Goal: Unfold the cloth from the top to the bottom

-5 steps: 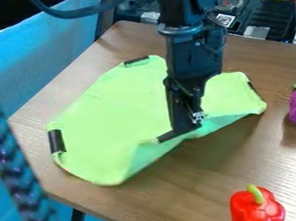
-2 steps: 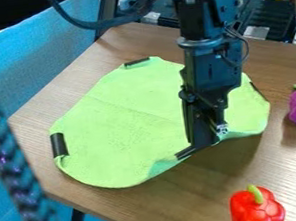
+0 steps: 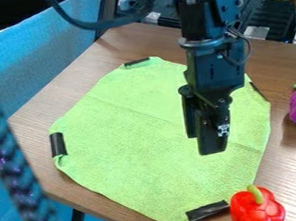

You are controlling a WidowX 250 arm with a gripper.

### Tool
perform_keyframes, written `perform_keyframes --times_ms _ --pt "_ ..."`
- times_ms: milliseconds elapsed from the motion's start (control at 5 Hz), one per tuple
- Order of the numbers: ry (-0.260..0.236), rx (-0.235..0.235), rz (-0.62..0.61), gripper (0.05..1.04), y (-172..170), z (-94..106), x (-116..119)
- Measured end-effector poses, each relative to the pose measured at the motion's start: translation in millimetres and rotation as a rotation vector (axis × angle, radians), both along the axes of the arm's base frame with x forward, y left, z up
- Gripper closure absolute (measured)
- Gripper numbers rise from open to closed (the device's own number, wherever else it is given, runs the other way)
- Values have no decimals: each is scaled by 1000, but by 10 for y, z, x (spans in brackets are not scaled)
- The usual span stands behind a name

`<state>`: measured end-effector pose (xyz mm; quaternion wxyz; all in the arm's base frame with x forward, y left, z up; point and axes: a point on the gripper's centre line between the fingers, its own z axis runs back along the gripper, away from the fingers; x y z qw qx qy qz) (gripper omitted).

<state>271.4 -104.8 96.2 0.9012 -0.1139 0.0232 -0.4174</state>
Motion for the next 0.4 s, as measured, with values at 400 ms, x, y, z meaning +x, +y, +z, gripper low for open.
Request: perform_keyframes --times_ms 400 --pt "-162 -20 100 83 282 304 295"
